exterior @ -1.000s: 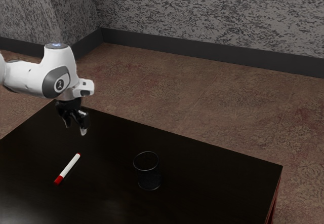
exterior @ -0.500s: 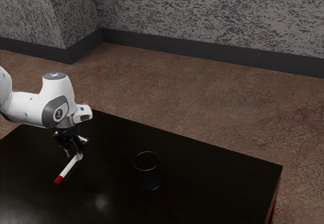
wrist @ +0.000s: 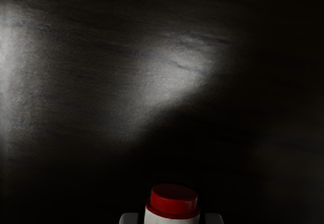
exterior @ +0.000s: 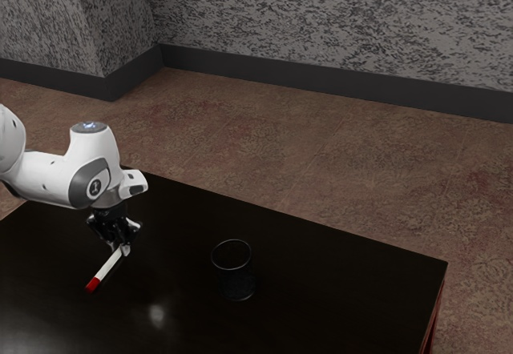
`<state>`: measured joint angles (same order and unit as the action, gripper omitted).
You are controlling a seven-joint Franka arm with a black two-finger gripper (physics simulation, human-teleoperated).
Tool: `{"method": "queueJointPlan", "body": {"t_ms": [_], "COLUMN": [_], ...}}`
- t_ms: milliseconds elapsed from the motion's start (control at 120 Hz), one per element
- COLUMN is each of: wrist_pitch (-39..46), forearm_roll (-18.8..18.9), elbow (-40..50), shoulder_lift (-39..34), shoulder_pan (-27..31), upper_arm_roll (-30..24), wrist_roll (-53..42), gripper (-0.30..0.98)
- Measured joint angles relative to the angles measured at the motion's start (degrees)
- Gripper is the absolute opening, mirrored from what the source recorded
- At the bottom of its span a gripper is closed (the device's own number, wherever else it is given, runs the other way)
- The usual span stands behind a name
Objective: Put the marker into the pen holder.
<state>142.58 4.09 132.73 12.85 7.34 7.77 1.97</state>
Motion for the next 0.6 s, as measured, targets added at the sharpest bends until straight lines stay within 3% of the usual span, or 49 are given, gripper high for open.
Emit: {"method": "queueJointPlan", "body": {"t_ms": [158,292,600], "wrist_pitch": [0.12,-0.56,-3.31], "forearm_roll": [1.07,0.94,0.65], "elbow": [0.0,0.13,0.05], "shoulder_lift": [-0.7,-6.12,-20.05], "shoulder_pan": [-0.06,-1.36,-18.16], "upper_arm_roll": [0.04,0.06,-0.22], "wrist_roll": [2.36,3.31,5.25], "gripper": [-0.07,-0.09,-0.1]}}
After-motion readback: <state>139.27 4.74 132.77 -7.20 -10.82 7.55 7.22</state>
